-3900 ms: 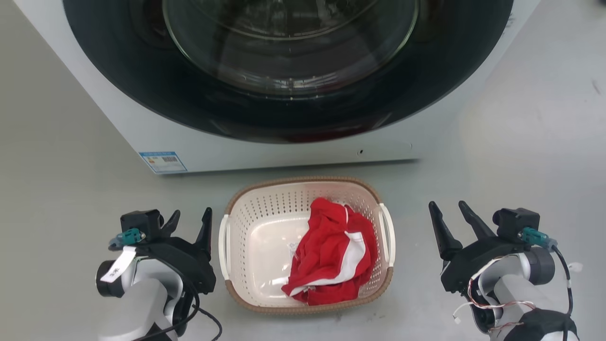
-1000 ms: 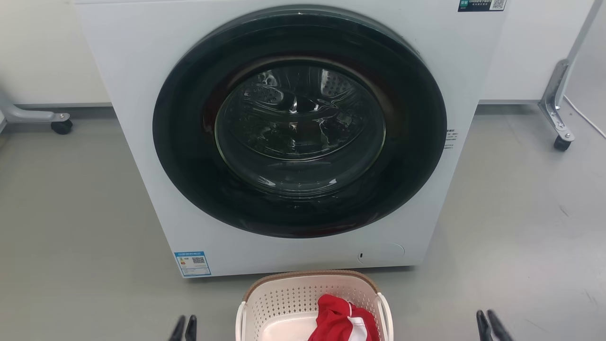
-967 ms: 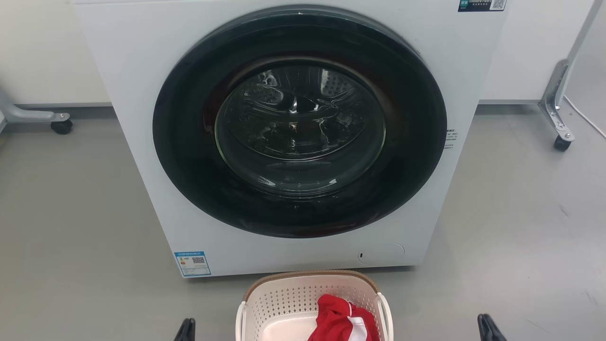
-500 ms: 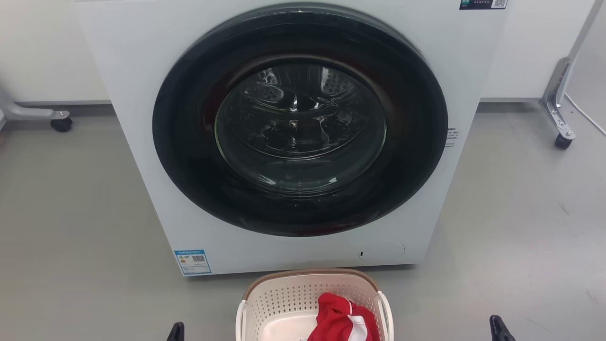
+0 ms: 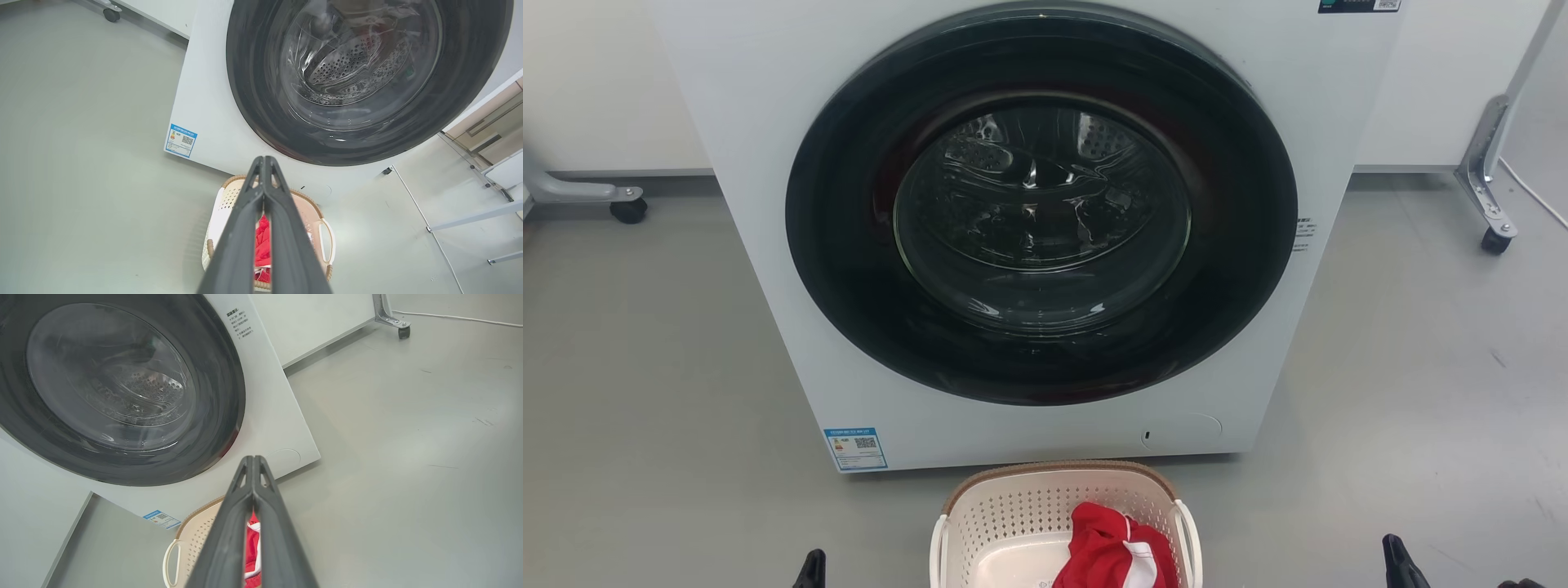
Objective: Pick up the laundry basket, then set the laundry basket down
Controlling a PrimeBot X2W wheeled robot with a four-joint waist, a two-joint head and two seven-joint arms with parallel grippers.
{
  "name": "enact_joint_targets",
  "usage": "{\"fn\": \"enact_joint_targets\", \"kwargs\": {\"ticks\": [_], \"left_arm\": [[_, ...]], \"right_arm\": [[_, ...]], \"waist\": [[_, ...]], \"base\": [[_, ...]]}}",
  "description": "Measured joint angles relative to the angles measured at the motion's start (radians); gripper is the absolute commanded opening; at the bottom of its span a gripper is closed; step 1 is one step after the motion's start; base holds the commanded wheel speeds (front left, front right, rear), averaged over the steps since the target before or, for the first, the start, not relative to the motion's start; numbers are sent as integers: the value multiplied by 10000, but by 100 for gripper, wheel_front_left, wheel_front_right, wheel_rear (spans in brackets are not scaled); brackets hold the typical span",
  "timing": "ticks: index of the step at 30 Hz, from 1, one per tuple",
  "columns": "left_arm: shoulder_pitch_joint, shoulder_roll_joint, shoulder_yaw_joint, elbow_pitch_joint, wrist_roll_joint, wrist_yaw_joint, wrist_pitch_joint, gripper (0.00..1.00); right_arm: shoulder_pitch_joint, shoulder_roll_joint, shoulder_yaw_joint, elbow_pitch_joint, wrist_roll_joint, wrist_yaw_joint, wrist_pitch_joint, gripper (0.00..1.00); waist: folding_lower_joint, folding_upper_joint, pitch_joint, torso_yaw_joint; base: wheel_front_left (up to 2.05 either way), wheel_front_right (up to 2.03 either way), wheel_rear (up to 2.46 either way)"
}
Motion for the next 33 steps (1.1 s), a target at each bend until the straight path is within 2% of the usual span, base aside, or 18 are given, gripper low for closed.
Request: {"fn": "enact_joint_targets", "kwargs": {"ticks": [33], "left_arm": [[-742,-522,1317,686,-3973,-811,884,0]], "right_arm": [[-754,658,-1463,481,4232,826,1145,0]], "waist": [[0,0,131,31]], "base": [[0,0,0]]}}
